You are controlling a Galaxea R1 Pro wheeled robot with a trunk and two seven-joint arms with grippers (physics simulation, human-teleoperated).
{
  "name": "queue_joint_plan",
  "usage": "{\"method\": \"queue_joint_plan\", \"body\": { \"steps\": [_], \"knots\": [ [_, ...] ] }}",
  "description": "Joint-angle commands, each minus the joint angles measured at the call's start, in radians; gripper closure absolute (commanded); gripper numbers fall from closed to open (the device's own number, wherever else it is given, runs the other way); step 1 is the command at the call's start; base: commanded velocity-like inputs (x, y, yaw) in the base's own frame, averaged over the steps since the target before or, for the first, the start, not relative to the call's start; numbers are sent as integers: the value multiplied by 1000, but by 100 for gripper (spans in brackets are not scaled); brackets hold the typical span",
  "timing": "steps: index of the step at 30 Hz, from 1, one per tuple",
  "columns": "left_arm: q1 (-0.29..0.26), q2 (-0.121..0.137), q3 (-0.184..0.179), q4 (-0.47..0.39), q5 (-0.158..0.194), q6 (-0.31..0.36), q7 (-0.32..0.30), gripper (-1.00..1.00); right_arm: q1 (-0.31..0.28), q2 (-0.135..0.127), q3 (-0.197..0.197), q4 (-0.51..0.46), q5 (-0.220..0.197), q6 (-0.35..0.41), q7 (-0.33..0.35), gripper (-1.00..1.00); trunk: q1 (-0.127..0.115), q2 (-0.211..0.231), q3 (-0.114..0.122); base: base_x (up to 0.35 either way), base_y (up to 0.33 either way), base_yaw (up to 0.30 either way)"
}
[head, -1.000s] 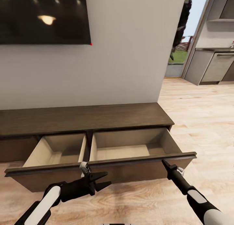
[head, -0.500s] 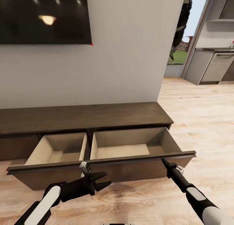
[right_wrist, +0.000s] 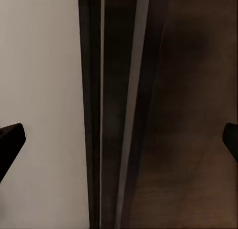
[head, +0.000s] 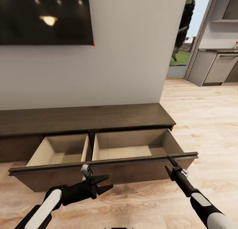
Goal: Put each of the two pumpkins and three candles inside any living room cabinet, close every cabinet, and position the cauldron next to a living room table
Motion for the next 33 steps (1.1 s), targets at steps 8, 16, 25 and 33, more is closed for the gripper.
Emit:
{"method": "queue_joint_plan", "body": {
  "steps": [8,16,25,33],
  "knots": [
    [-1,1,-2,3,2,3,-2,-100,-1,-2,-1,0,-12,-8,4,-100,-1,0,-1,-240,0,0],
    [-1,1,1,4,2,3,-2,-100,-1,-2,-1,0,-14,-4,-4,-100,-1,0,-1,-70,0,0],
    [-1,1,2,3,2,3,-2,-100,0,-2,-1,0,-14,-6,-9,-100,-3,1,22,-1,0,0],
    [-1,3,7,5,2,3,-1,-100,-1,-5,0,4,-13,-3,-10,-100,-7,3,53,0,0,0]
  ]
}}
